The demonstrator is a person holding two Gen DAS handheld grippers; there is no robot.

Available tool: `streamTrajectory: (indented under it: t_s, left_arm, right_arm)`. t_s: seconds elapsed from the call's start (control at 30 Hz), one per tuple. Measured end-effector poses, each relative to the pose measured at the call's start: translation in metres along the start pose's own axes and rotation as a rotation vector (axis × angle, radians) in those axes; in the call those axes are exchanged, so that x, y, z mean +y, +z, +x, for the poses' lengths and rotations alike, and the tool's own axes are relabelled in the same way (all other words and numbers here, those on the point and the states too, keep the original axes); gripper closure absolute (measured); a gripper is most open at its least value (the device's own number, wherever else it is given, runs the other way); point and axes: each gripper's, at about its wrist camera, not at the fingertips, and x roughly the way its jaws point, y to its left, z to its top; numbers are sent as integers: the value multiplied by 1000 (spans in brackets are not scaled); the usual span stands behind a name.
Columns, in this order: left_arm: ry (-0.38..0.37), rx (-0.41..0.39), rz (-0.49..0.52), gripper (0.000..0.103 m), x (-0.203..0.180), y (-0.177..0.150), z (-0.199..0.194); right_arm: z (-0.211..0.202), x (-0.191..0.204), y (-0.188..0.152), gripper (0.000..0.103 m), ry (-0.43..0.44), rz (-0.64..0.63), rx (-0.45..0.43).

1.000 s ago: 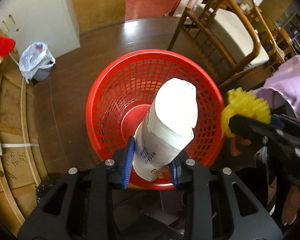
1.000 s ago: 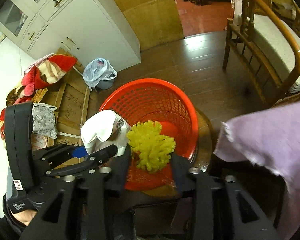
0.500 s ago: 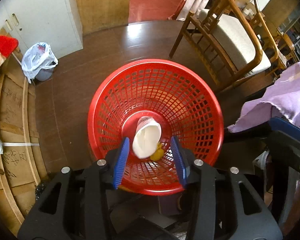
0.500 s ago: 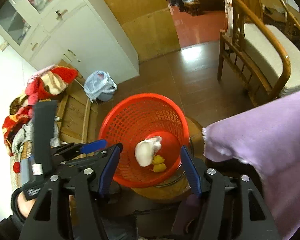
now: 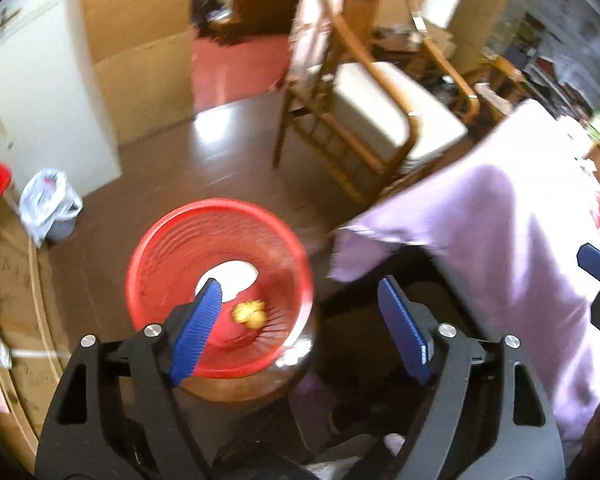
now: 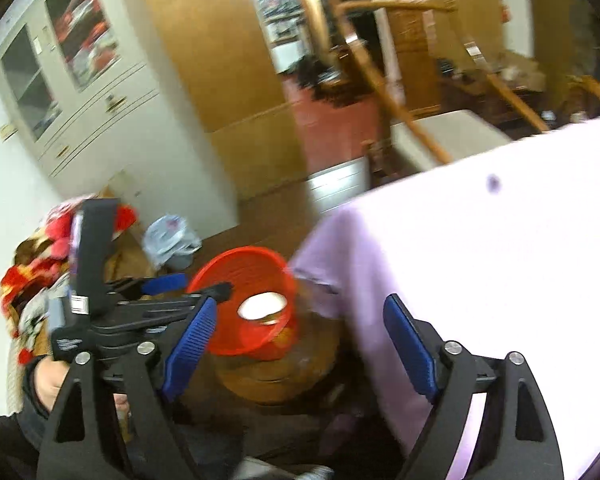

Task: Collect trash
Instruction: 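Open the right tool to drop the flower while the left tool releases the cup into the basket, then move both empty tools back over the table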

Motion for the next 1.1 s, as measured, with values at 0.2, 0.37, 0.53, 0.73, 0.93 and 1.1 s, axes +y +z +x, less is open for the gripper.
streamTrajectory:
  t_s: [0.2,0.37,0.53,0.73,0.93,1.1]
  left_arm:
    - [-80,-43,133,19,-69,2,-20]
    - [-135,-60,231,17,-129,-2,-26]
    - [-174,-63,339,15,-184,-8,-27]
    - [-209,-72,425,15,-237,-9,-25]
    - [-247,-66,494,15,-284,-16,-22]
    - [-273,-70,556,15,-316,-23,-22]
  right_arm:
    - [-65,-58,-24,9,-139,102,-107]
    - [-105,-101,-47,7,-221,180,-160]
    - [-133,-141,-68,7,-270,260,-206]
    - [-157,-179,-91,7,-350,341,-237]
    - [-180,-205,-106,6,-414,391,-257]
    - [-193,-223,-115,6,-445,441,-274]
